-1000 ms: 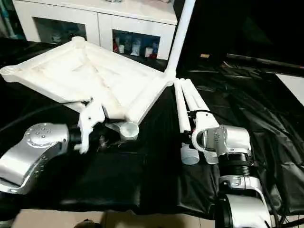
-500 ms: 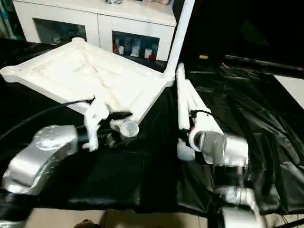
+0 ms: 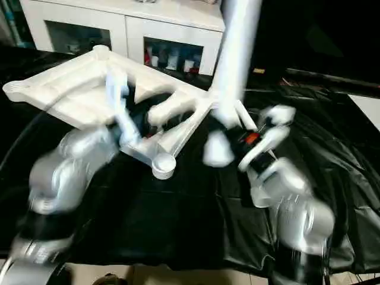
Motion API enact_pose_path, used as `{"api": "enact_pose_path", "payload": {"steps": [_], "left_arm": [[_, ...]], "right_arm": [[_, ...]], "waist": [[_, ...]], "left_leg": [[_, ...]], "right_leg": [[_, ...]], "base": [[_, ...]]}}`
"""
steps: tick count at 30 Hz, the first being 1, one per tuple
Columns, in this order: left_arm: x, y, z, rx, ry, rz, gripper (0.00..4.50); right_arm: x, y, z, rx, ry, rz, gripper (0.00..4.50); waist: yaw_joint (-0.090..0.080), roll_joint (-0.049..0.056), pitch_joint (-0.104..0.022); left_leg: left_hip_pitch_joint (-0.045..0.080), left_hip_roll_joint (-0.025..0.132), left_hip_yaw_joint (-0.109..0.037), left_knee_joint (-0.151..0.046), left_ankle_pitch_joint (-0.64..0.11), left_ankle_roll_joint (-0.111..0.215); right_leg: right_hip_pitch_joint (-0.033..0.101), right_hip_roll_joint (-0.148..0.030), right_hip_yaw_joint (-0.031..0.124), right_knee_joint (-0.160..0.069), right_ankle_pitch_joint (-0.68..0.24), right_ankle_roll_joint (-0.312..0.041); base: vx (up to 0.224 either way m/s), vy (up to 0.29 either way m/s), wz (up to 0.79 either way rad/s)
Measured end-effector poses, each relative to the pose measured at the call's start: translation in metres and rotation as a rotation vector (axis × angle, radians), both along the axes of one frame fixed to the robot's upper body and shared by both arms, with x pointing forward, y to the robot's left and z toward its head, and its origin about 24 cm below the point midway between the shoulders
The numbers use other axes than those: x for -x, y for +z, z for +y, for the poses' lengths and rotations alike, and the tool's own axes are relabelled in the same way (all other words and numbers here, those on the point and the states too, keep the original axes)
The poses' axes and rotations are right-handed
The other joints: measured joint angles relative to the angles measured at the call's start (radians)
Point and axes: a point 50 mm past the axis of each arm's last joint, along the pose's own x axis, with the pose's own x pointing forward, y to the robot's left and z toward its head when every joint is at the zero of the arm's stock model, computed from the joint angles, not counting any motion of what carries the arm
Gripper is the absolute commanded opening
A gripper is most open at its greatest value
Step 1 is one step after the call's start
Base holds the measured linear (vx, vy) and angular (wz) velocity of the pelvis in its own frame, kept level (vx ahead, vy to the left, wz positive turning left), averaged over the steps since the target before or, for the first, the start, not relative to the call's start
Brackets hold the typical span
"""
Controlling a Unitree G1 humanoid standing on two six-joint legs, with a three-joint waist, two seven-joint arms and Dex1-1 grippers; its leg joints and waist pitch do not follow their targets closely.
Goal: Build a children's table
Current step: Pick table leg
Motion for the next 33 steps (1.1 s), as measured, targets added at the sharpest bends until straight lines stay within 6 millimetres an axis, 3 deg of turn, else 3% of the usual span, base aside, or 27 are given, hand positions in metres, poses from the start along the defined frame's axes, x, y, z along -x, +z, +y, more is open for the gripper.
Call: {"api": "enact_pose_path", "payload": {"steps": [6,13,14,17,18,22,30,33], "left_arm": [[-0.007,0.016,-0.012,0.093,-0.047,0.096,4.50],[-0.012,0.010,-0.009,0.099,0.006,0.184,4.50],[-0.013,0.009,-0.008,0.101,0.017,0.196,4.21],[-0.015,0.008,-0.006,0.085,0.066,0.222,4.14],[-0.016,0.007,-0.005,0.075,0.086,0.231,3.77],[-0.020,0.004,-0.004,0.072,0.160,0.278,3.68],[-0.026,0.007,-0.002,0.062,0.229,0.299,2.85],[-0.026,0.007,0.000,0.064,0.223,0.298,2.79]], "right_arm": [[0.008,0.003,0.012,0.034,0.116,-0.050,1.88],[0.008,0.001,0.019,0.109,0.146,-0.075,1.88],[0.008,0.001,0.020,0.124,0.143,-0.077,1.88],[0.004,-0.003,0.023,0.173,0.122,-0.069,1.88],[0.003,-0.004,0.024,0.185,0.116,-0.067,1.88],[-0.004,-0.003,0.028,0.239,0.075,-0.078,1.88],[-0.010,-0.003,0.033,0.284,0.029,-0.080,1.88],[-0.010,-0.004,0.036,0.299,0.036,-0.083,1.88]], "waist": [[0.008,0.000,0.000],[0.008,-0.001,0.000],[0.008,-0.001,0.000],[0.008,-0.001,-0.001],[0.008,-0.001,-0.001],[0.008,-0.001,-0.001],[0.008,-0.002,-0.001],[0.009,-0.002,-0.001]], "left_leg": [[0.000,0.000,-0.001,0.000,0.000,0.000],[-0.002,0.000,-0.001,0.000,0.000,0.000],[-0.002,0.000,-0.001,0.000,0.000,0.000],[-0.002,0.000,-0.001,0.000,0.000,0.000],[-0.002,0.000,-0.001,0.000,0.000,0.001],[-0.003,0.000,-0.001,0.000,0.000,0.001],[-0.004,0.000,-0.001,0.000,-0.001,0.004],[-0.005,0.000,-0.001,0.000,-0.002,0.004]], "right_leg": [[0.001,0.000,-0.001,0.000,-0.001,0.002],[0.001,0.000,-0.001,-0.003,-0.001,0.003],[0.001,0.000,-0.001,-0.003,-0.001,0.003],[0.001,0.000,-0.001,-0.004,-0.002,0.003],[0.001,0.000,-0.001,-0.004,-0.002,0.003],[0.001,0.000,-0.001,-0.006,-0.001,0.003],[0.002,0.000,-0.002,-0.010,0.002,0.000],[0.002,0.000,-0.002,-0.010,0.002,0.000]], "base": [[0.000,0.000,0.00],[0.000,0.000,0.00],[0.000,0.000,0.00],[0.000,0.000,0.00],[0.000,0.000,0.00],[0.000,0.000,0.00],[0.000,0.000,0.00],[0.000,0.000,0.00]]}}
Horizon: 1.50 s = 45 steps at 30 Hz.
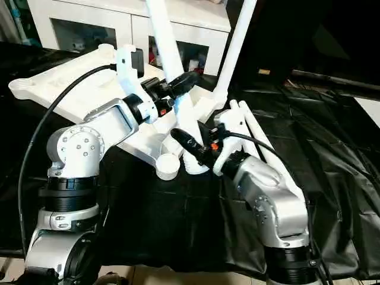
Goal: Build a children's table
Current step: Pick table leg
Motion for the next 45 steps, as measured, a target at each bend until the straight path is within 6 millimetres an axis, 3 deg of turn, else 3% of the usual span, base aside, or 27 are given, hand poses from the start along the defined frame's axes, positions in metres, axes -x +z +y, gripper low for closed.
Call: {"api": "enact_pose_path", "payload": {"steps": [1,2,3,6,9,17,22,23,26,29,36,37,42,45], "left_arm": [[0.000,0.000,0.001,-0.002,-0.002,-0.001,2.65],[0.000,0.000,0.002,-0.004,-0.012,-0.006,2.45],[0.000,0.001,0.003,-0.005,-0.025,-0.012,2.41],[0.003,0.001,0.012,-0.020,-0.111,-0.055,2.33],[0.007,0.002,0.018,-0.012,-0.203,-0.088,1.98],[0.025,0.011,0.028,0.071,-0.558,-0.203,1.83],[0.033,0.015,0.029,0.143,-0.693,-0.218,1.83],[0.034,0.015,0.030,0.155,-0.710,-0.222,1.83],[0.035,0.016,0.031,0.165,-0.733,-0.238,1.83],[0.034,0.015,0.031,0.171,-0.737,-0.241,1.83],[0.031,0.015,0.031,0.163,-0.703,-0.255,1.83],[0.027,0.015,0.030,0.155,-0.675,-0.247,2.39],[-0.003,0.003,0.028,-0.053,-0.310,-0.160,2.80],[-0.012,-0.004,0.025,-0.133,-0.145,-0.125,2.87]], "right_arm": [[0.000,0.000,0.001,0.008,-0.001,-0.008,1.88],[0.000,0.000,0.001,0.009,0.002,-0.012,2.44],[0.000,0.000,0.002,0.007,0.006,-0.013,2.58],[0.002,0.003,0.004,-0.041,0.053,-0.008,2.64],[0.004,0.003,0.002,-0.048,0.095,0.003,3.02],[0.017,0.010,-0.005,-0.063,0.331,0.045,3.01],[0.025,0.013,-0.006,-0.048,0.465,0.062,3.01],[0.026,0.012,-0.005,-0.046,0.490,0.073,2.73],[0.029,0.011,-0.003,-0.059,0.528,0.101,2.61],[0.030,0.010,-0.003,-0.059,0.536,0.113,2.25],[0.026,0.010,-0.001,-0.050,0.519,0.107,1.93],[0.022,0.009,0.001,-0.051,0.496,0.109,1.92],[-0.008,-0.010,-0.006,0.076,0.142,0.130,1.90],[-0.014,-0.020,-0.005,0.146,0.040,0.143,1.90]], "waist": [[0.000,0.000,0.000],[0.000,0.000,0.000],[0.000,0.000,0.000],[-0.001,0.000,0.000],[-0.001,0.000,0.000],[0.002,-0.006,0.001],[0.001,-0.010,0.000],[0.001,-0.012,0.000],[0.002,-0.014,0.000],[0.003,-0.015,0.000],[0.002,-0.019,0.000],[0.002,-0.020,-0.001],[0.000,-0.022,-0.001],[0.000,-0.023,-0.001]], "left_leg": [[0.000,0.000,0.000,0.000,0.000,0.000],[0.000,0.000,0.000,0.000,0.000,0.000],[0.000,0.000,0.000,0.000,0.000,0.000],[0.000,0.000,0.000,0.000,0.000,0.000],[0.000,0.000,0.000,0.000,0.000,0.000],[0.001,0.000,0.001,0.000,0.000,0.000],[0.002,0.000,0.001,0.000,0.000,0.000],[0.002,0.000,0.001,0.000,0.000,0.000],[0.002,0.000,0.001,0.000,0.000,0.000],[0.003,0.000,0.001,0.001,0.000,0.000],[0.003,0.000,0.001,0.001,0.000,0.000],[0.003,0.000,0.001,0.001,0.000,0.000],[0.003,0.000,0.000,0.002,0.001,-0.001],[0.001,0.000,0.000,0.002,0.001,-0.001]], "right_leg": [[0.000,0.000,0.000,0.000,0.000,0.000],[0.000,0.000,0.000,0.000,0.000,0.000],[0.000,0.000,0.000,0.000,0.000,0.000],[0.000,0.000,0.000,0.000,0.000,0.000],[0.000,0.000,0.000,0.000,0.000,0.000],[0.000,0.000,0.000,0.001,0.000,0.000],[0.001,0.000,0.000,0.002,0.000,-0.001],[0.001,0.000,0.000,0.002,0.000,-0.001],[0.002,0.000,0.000,0.002,0.000,-0.001],[0.002,0.000,0.000,0.002,0.000,0.000],[0.002,0.000,0.000,0.002,0.000,0.000],[0.003,0.000,0.000,0.002,0.000,0.000],[0.003,-0.001,0.000,0.001,0.000,0.004],[0.002,-0.001,0.000,0.001,0.001,0.005]], "base": [[0.000,0.000,0.00],[0.000,0.000,0.00],[0.000,0.000,0.00],[0.000,0.000,0.00],[0.000,0.000,0.00],[0.000,0.000,0.00],[0.000,0.000,0.00],[0.000,0.000,0.00],[0.000,0.000,0.00],[0.000,0.000,0.00],[0.000,0.000,0.00],[0.000,0.000,0.00],[0.000,0.000,0.00],[0.000,0.000,0.00]]}}
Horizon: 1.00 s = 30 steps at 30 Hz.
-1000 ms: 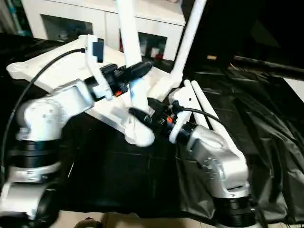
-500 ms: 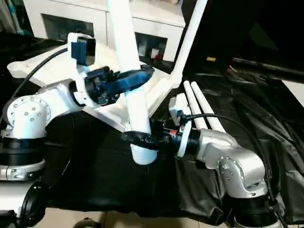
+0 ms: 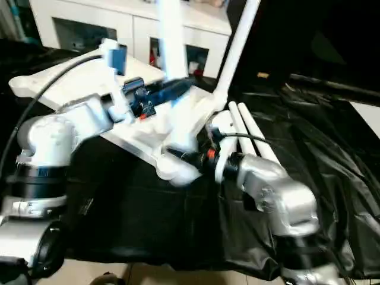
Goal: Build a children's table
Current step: Pick table leg
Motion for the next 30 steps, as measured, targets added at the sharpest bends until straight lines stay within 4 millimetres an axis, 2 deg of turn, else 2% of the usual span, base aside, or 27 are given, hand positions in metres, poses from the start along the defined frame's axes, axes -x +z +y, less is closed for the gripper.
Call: {"api": "enact_pose_path", "payload": {"steps": [5,10,18,19,21,25,30], "left_arm": [[-0.002,-0.007,-0.012,-0.001,0.122,0.049,2.89],[-0.001,-0.016,-0.022,0.030,0.163,0.101,2.41],[-0.003,-0.014,-0.018,0.046,0.198,0.110,1.88],[-0.003,-0.013,-0.018,0.046,0.193,0.106,1.88],[-0.002,-0.012,-0.015,0.047,0.166,0.091,1.86],[0.003,-0.004,-0.004,0.031,0.005,0.018,1.84],[0.022,0.012,-0.003,0.045,-0.282,-0.069,1.84]], "right_arm": [[-0.006,-0.004,0.016,0.036,-0.076,-0.015,1.90],[-0.010,0.001,0.024,0.047,-0.101,-0.062,1.90],[-0.012,-0.001,0.026,0.059,-0.119,-0.065,1.90],[-0.013,0.000,0.026,0.057,-0.118,-0.069,2.25],[-0.012,0.001,0.027,0.038,-0.102,-0.066,2.60],[-0.006,0.007,0.020,-0.035,0.017,-0.040,2.71],[0.006,0.017,0.011,-0.089,0.199,-0.021,2.99]], "waist": [[-0.002,0.000,0.000],[-0.002,0.000,0.000],[-0.003,0.000,0.000],[-0.003,0.000,0.000],[-0.003,0.000,0.000],[-0.002,0.000,0.000],[0.003,0.000,0.000]], "left_leg": [[-0.001,0.000,0.000,0.000,-0.001,0.001],[-0.002,0.000,0.000,0.000,-0.001,0.002],[-0.001,0.000,0.000,0.001,-0.001,0.002],[-0.001,0.000,0.000,0.001,-0.001,0.002],[-0.001,0.000,0.000,0.001,-0.001,0.002],[-0.002,0.000,0.000,0.001,-0.001,0.002],[-0.002,0.000,0.000,0.001,-0.002,0.003]], "right_leg": [[-0.001,0.000,0.000,0.000,0.001,-0.002],[-0.001,0.000,0.000,-0.001,0.001,-0.003],[-0.001,0.000,0.000,-0.001,0.003,-0.002],[-0.001,0.000,0.000,-0.001,0.003,-0.002],[-0.001,0.000,0.000,-0.001,0.003,-0.002],[-0.001,0.000,0.000,-0.001,0.003,-0.002],[0.000,0.000,0.000,-0.001,0.003,-0.002]], "base": [[0.000,0.000,0.00],[0.000,0.000,0.00],[0.000,0.000,0.00],[0.000,0.000,0.00],[0.000,0.000,0.00],[0.000,0.000,0.00],[0.000,0.000,0.00]]}}
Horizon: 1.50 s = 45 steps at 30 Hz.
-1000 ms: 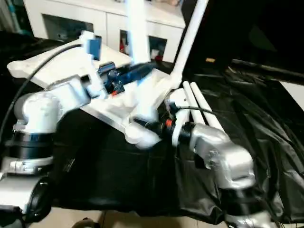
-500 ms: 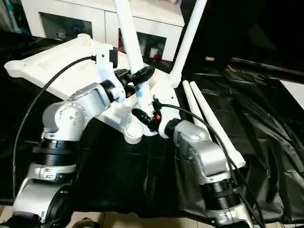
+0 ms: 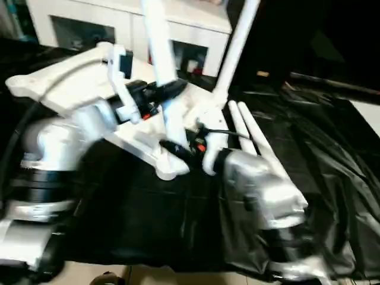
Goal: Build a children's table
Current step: Pick table leg
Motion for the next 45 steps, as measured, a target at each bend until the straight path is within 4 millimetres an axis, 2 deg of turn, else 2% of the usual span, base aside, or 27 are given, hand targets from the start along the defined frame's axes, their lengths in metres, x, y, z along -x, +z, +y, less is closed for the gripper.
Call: {"api": "enact_pose_path", "payload": {"steps": [4,5,6,8,10,16,19,20,22,23,27,33,45], "left_arm": [[0.013,0.005,0.001,-0.010,-0.199,-0.059,1.84],[0.018,0.008,0.002,-0.005,-0.258,-0.079,1.84],[0.020,0.009,0.002,0.002,-0.289,-0.087,1.84],[0.022,0.010,0.002,0.013,-0.318,-0.091,1.84],[0.022,0.010,0.002,0.015,-0.329,-0.089,1.84],[0.021,0.008,0.002,0.017,-0.332,-0.080,1.84],[0.008,0.000,-0.002,-0.006,-0.221,-0.029,1.84],[-0.001,-0.005,-0.006,-0.026,-0.139,0.017,2.40],[-0.009,-0.009,-0.011,-0.056,-0.057,0.055,2.40],[-0.013,-0.011,-0.012,-0.080,0.011,0.058,2.54],[-0.023,-0.015,-0.011,-0.088,0.189,0.108,2.46],[-0.024,-0.015,-0.014,-0.044,0.231,0.144,1.98],[-0.023,-0.013,-0.015,-0.025,0.230,0.149,1.85]], "right_arm": [[0.012,0.000,-0.006,-0.029,0.129,0.048,2.99],[0.016,0.002,-0.007,-0.037,0.170,0.051,2.73],[0.019,0.003,-0.006,-0.042,0.196,0.056,2.67],[0.022,0.005,-0.004,-0.047,0.233,0.054,2.61],[0.023,0.005,-0.003,-0.050,0.239,0.059,2.30],[0.025,0.005,-0.001,-0.047,0.251,0.060,2.04],[0.018,-0.001,-0.002,-0.038,0.171,0.074,2.01],[0.011,-0.005,-0.004,-0.037,0.104,0.091,1.94],[0.005,-0.010,-0.005,-0.026,0.033,0.108,1.94],[0.003,-0.013,-0.006,-0.023,-0.006,0.120,1.93],[-0.002,-0.021,-0.005,-0.004,-0.090,0.149,1.91],[-0.005,-0.021,0.000,-0.009,-0.113,0.149,1.91],[-0.006,-0.020,0.001,-0.011,-0.112,0.145,1.91]], "waist": [[-0.002,0.001,0.000],[-0.003,0.001,0.000],[-0.003,0.001,0.000],[-0.005,0.001,0.000],[-0.005,0.001,0.000],[-0.002,0.001,0.000],[0.001,0.000,0.000],[0.001,0.000,0.000],[-0.002,0.000,0.000],[-0.002,0.000,0.000],[-0.008,0.000,0.000],[-0.005,0.000,0.000],[-0.003,0.000,0.000]], "left_leg": [[0.002,0.000,0.000,0.001,0.000,0.000],[0.002,0.000,0.000,0.001,0.000,0.000],[0.003,0.000,0.000,0.001,0.000,0.000],[0.004,0.000,0.000,0.001,0.000,0.000],[0.004,0.000,0.000,0.001,0.000,-0.001],[0.004,0.000,0.000,0.001,0.000,-0.001],[0.004,0.000,0.000,0.002,0.000,-0.001],[0.004,0.000,0.000,0.002,0.000,-0.001],[0.003,0.000,0.000,0.002,0.001,-0.001],[0.003,0.000,0.000,0.002,0.001,-0.001],[0.002,0.001,0.000,0.002,0.001,-0.002],[-0.001,0.000,0.000,0.002,0.000,0.000],[0.000,0.000,0.000,0.002,0.000,0.000]], "right_leg": [[0.001,0.000,0.000,0.001,0.000,0.000],[0.001,0.000,0.000,0.001,0.000,-0.001],[0.002,0.000,0.001,0.002,0.000,-0.001],[0.002,0.000,0.000,0.002,0.000,0.000],[0.002,0.000,0.000,0.003,0.000,0.001],[0.002,0.000,0.000,0.002,0.000,0.001],[0.003,0.000,0.000,0.002,0.000,0.001],[0.003,0.000,0.000,0.002,0.000,0.001],[0.002,-0.001,0.000,0.002,0.000,0.001],[0.002,-0.001,0.000,0.002,0.001,0.001],[0.000,0.000,0.000,0.003,0.002,-0.001],[-0.001,0.000,0.000,-0.001,0.001,0.000],[0.000,0.000,0.000,0.000,0.002,-0.001]], "base": [[0.000,0.000,0.00],[0.000,0.000,0.00],[0.000,0.000,0.00],[0.000,0.000,0.00],[0.000,0.000,0.00],[0.000,0.000,0.00],[0.000,0.000,0.00],[0.000,0.000,0.00],[0.000,0.000,0.00],[0.000,0.000,0.00],[0.000,0.000,0.00],[0.000,0.000,0.00],[0.000,0.000,0.00]]}}
